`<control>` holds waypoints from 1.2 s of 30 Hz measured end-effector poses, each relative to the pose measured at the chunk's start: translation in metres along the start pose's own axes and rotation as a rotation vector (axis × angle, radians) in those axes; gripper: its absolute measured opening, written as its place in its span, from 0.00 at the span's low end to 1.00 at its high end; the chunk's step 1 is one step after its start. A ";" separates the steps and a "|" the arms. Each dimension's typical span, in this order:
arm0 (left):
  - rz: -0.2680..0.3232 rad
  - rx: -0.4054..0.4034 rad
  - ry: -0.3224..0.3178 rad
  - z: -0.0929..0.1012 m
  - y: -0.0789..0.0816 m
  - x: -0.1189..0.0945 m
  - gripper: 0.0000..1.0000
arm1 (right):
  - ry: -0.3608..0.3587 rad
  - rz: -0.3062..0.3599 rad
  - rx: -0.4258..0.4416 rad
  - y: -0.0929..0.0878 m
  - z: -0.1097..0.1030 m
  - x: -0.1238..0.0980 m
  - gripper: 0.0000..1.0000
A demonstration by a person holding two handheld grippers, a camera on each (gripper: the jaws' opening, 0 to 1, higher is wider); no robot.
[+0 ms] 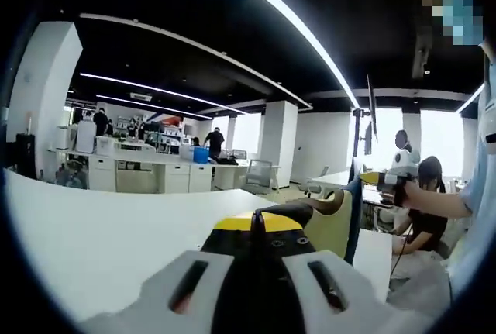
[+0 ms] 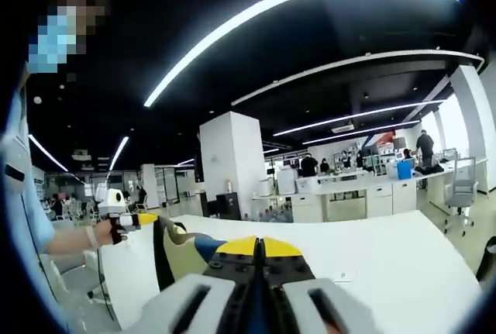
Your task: Fold the garment on the visible template until the final outline fits inside the template.
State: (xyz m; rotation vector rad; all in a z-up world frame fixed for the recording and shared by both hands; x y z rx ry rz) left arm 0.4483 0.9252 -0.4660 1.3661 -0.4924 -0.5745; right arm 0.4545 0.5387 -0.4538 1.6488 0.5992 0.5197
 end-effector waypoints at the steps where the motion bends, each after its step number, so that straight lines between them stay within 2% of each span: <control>1: -0.011 0.001 0.002 -0.003 -0.004 0.004 0.00 | -0.013 -0.019 0.017 -0.007 0.007 0.005 0.00; 3: -0.041 0.001 0.009 -0.013 -0.013 0.012 0.00 | -0.009 -0.030 0.020 -0.015 0.014 0.014 0.00; 8: -0.065 -0.003 0.010 -0.031 -0.025 0.030 0.00 | -0.013 -0.067 0.016 -0.025 0.028 0.034 0.00; 15: -0.127 -0.030 0.028 -0.061 -0.050 0.061 0.00 | -0.011 -0.138 0.038 -0.045 0.056 0.075 0.00; 16: -0.140 -0.026 0.027 -0.071 -0.055 0.065 0.00 | -0.012 -0.154 0.040 -0.050 0.061 0.082 0.00; 19: -0.161 -0.037 0.033 -0.074 -0.064 0.068 0.00 | -0.011 -0.179 0.052 -0.061 0.072 0.096 0.00; 23: -0.178 -0.058 0.051 -0.092 -0.079 0.080 0.00 | -0.016 -0.214 0.059 -0.077 0.083 0.109 0.00; 28: -0.233 -0.076 0.069 -0.099 -0.107 0.099 0.00 | -0.022 -0.283 0.078 -0.106 0.099 0.128 0.00; 32: -0.252 -0.084 0.079 -0.104 -0.119 0.108 0.00 | -0.025 -0.321 0.092 -0.123 0.106 0.139 0.00; 36: -0.269 -0.101 0.114 -0.116 -0.133 0.117 0.00 | -0.030 -0.352 0.103 -0.140 0.114 0.147 0.00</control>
Point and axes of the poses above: the point that each gripper's makers call its tool centre point, and the gripper's own axes: x roughly forward along the fingers, z roughly to its right, y roughly out of its top, the point moved 6 cm from there along -x, roughly backward along the fingers, and after that the axes turned 2 degrees about -z, right-handed, at the moved point
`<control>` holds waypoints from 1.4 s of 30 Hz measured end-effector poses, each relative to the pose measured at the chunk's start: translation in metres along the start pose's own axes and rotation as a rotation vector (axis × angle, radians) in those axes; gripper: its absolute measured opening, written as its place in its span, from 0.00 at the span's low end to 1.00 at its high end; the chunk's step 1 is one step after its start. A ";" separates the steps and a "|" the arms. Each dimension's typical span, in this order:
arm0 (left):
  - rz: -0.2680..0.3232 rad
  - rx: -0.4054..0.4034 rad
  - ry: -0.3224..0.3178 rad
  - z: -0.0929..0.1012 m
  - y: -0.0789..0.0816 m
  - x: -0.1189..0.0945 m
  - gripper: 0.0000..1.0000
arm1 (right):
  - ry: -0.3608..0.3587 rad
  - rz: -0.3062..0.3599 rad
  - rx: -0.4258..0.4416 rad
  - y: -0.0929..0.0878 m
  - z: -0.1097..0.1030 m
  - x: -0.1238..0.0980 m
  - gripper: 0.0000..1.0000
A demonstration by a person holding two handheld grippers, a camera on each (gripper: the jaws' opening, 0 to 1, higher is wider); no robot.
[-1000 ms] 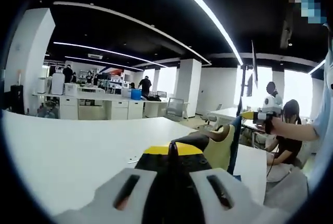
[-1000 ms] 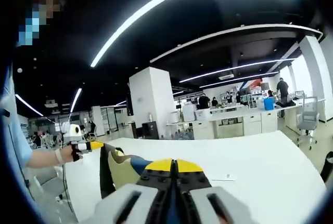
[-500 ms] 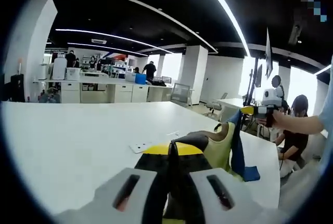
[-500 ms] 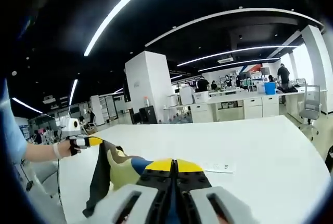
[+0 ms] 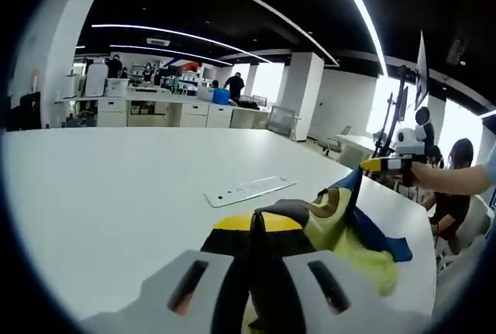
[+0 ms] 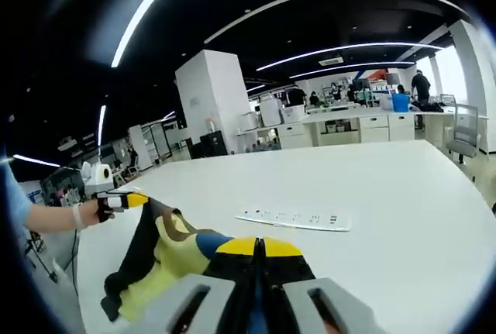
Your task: Fold the garment on the visible template until the final outline fits inside the template.
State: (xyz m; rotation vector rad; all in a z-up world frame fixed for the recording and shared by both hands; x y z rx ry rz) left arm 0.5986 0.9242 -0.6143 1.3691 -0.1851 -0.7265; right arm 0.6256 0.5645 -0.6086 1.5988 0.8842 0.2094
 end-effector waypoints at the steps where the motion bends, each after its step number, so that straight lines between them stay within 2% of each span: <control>1: -0.011 -0.007 0.009 -0.004 -0.005 0.004 0.00 | -0.001 -0.009 0.003 -0.004 0.003 0.005 0.00; 5: -0.069 -0.036 0.048 -0.017 -0.024 0.019 0.00 | -0.005 -0.072 0.020 -0.019 0.013 0.024 0.00; 9: -0.114 -0.027 0.064 -0.024 -0.039 0.034 0.00 | -0.013 -0.107 0.014 -0.024 0.019 0.041 0.00; 15: -0.153 -0.071 0.079 -0.035 -0.051 0.051 0.00 | -0.034 -0.156 0.011 -0.032 0.029 0.060 0.00; 21: -0.204 -0.070 0.109 -0.049 -0.062 0.066 0.00 | -0.067 -0.217 0.031 -0.044 0.046 0.080 0.00; 27: -0.266 -0.045 0.110 -0.057 -0.077 0.081 0.00 | -0.087 -0.277 0.042 -0.060 0.057 0.095 0.00; 32: -0.280 -0.024 0.118 -0.063 -0.083 0.088 0.00 | -0.089 -0.300 0.047 -0.069 0.059 0.102 0.00; 35: -0.276 0.018 0.143 -0.068 -0.082 0.089 0.00 | -0.095 -0.323 0.039 -0.075 0.061 0.105 0.00; 42: -0.263 -0.008 0.144 -0.071 -0.080 0.089 0.00 | -0.088 -0.333 0.034 -0.080 0.057 0.103 0.00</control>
Point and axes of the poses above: the point that each gripper's makers call its tool centre point, and the gripper's own axes: x roughly forward along the fingers, z roughly to its right, y roughly out of its top, the point moved 6 cm from there along -x, roughly backward along the fingers, and after that the axes turned 2 degrees about -z, right-handed, at the moved point
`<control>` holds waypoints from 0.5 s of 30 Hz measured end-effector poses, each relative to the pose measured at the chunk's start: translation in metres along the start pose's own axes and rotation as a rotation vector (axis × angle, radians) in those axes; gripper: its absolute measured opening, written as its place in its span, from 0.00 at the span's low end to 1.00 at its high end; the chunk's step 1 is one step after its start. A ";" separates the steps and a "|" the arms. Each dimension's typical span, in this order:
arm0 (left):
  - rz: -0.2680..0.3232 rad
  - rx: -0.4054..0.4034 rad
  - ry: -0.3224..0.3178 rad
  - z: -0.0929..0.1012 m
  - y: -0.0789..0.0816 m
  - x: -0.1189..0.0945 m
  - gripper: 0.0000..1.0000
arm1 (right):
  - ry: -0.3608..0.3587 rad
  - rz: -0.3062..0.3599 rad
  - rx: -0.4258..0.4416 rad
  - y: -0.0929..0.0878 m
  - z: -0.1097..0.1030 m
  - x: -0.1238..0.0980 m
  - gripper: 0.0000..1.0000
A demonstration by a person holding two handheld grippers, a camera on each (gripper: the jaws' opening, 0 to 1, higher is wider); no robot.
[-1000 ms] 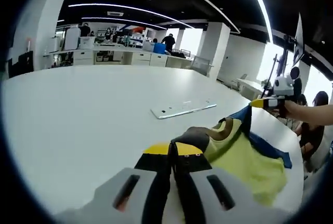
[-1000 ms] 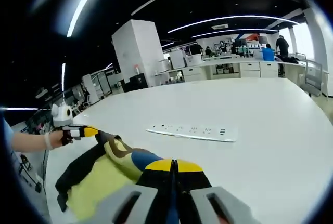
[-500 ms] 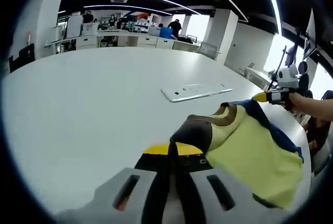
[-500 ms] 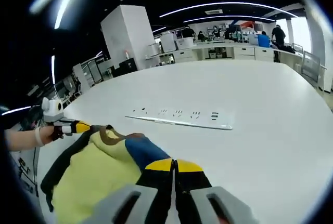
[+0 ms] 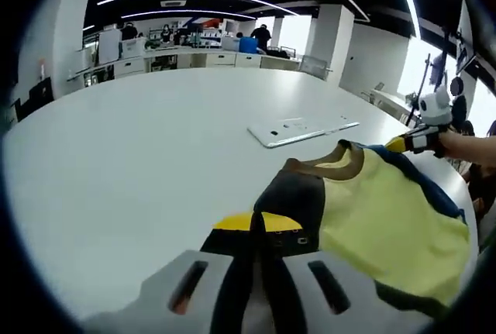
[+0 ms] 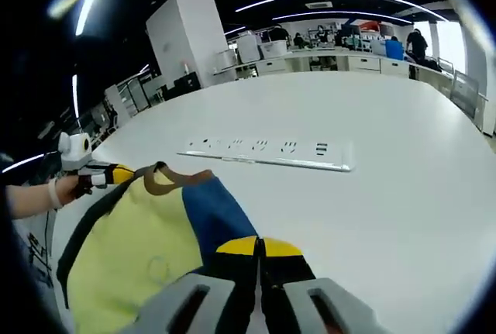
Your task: Fold the garment on the visible template until the final outline fits inside the template.
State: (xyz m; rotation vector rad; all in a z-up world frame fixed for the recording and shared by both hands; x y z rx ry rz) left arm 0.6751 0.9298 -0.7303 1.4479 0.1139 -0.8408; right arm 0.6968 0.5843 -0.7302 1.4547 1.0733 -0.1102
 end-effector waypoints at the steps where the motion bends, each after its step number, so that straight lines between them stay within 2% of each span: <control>1: 0.002 -0.002 -0.003 0.000 0.000 0.000 0.00 | -0.002 0.001 -0.004 0.000 0.000 0.000 0.00; 5: 0.032 -0.020 -0.032 0.001 0.004 -0.001 0.00 | -0.004 0.042 -0.011 0.003 0.000 -0.004 0.00; 6: 0.039 -0.029 -0.043 0.003 0.005 -0.001 0.00 | 0.009 0.082 -0.012 0.006 0.000 -0.005 0.00; 7: 0.036 -0.016 -0.045 0.003 0.005 -0.001 0.00 | 0.007 0.076 -0.009 0.004 0.001 -0.006 0.02; 10: 0.037 0.000 -0.065 0.006 0.006 -0.002 0.07 | 0.009 0.096 0.014 0.002 0.003 -0.009 0.20; 13: 0.066 -0.011 -0.090 0.011 0.010 -0.003 0.26 | 0.021 0.121 -0.008 0.000 0.000 -0.013 0.35; 15: 0.078 0.033 -0.113 0.017 0.011 -0.003 0.43 | 0.022 0.130 -0.022 -0.001 -0.002 -0.016 0.45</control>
Point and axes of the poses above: the point that each gripper's makers call its tool centre point, and the gripper's own axes: x roughly forward along the fingers, z roughly to its right, y roughly out of its top, the point moved 6 cm from there along -x, roughly backward along the fingers, and after that the axes turned 2 degrees about -z, right-handed, at the moved point
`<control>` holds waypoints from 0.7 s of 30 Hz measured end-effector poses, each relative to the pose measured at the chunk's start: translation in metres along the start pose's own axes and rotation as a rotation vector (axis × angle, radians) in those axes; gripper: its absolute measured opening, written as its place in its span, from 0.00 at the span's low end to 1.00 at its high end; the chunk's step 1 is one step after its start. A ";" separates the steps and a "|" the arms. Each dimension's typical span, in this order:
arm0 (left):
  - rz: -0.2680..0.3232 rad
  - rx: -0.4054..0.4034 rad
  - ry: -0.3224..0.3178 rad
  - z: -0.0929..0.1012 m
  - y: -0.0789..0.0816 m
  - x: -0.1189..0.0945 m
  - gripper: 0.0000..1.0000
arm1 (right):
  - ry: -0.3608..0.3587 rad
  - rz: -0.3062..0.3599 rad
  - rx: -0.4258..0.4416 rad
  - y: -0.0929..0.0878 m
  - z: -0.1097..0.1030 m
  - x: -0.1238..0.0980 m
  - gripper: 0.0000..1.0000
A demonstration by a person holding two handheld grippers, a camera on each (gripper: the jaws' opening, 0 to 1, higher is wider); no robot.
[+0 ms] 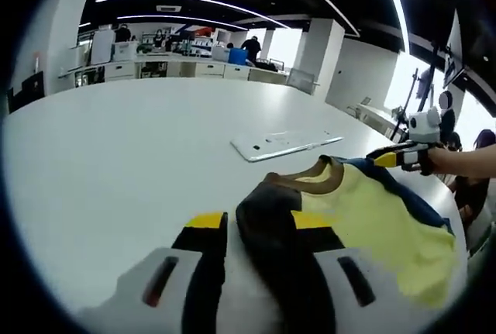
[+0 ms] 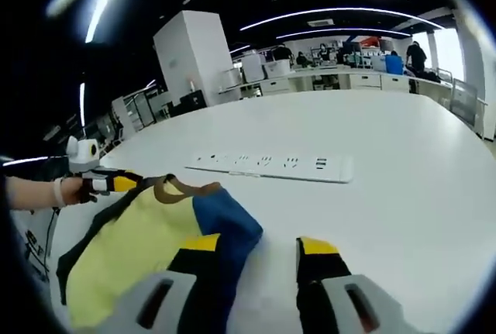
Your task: Fold the garment on the visible template until the final outline fits inside the template.
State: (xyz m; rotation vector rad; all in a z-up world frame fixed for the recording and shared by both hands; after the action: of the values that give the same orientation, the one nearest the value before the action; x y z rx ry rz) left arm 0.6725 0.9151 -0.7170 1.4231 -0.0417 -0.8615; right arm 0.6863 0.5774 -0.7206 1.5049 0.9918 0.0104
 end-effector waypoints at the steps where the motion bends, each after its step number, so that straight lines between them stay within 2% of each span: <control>1: 0.000 -0.002 -0.004 0.002 0.000 0.000 0.49 | 0.008 -0.005 -0.030 -0.001 -0.001 -0.002 0.51; 2: -0.005 -0.011 -0.006 0.004 0.000 0.000 0.53 | 0.012 -0.011 -0.045 -0.002 -0.002 -0.003 0.58; 4: 0.005 0.009 -0.028 0.009 0.002 -0.001 0.57 | 0.031 -0.002 -0.071 -0.001 -0.006 -0.006 0.66; 8: 0.025 0.014 -0.056 0.016 0.006 0.000 0.81 | 0.038 -0.002 -0.093 -0.002 -0.010 -0.015 0.75; 9: 0.021 0.012 -0.057 0.017 0.007 -0.001 0.83 | 0.041 0.002 -0.103 -0.001 -0.011 -0.017 0.76; 12: 0.016 0.030 -0.074 0.022 0.008 -0.007 0.84 | 0.040 -0.006 -0.113 -0.003 -0.013 -0.025 0.74; 21: 0.017 0.014 -0.086 0.033 0.008 -0.032 0.83 | 0.036 -0.006 -0.093 -0.007 -0.022 -0.044 0.70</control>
State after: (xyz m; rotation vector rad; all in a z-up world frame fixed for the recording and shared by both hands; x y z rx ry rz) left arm 0.6369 0.9041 -0.6891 1.3967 -0.1251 -0.9091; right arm 0.6433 0.5691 -0.6979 1.4206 1.0113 0.0788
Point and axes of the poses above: the point that each gripper's makers call its tool centre point, and the gripper's own axes: x roughly forward along the fingers, z roughly to its right, y roughly out of its top, the point moved 6 cm from there along -x, roughly backward along the fingers, and after that the axes turned 2 degrees about -z, right-handed, at the moved point
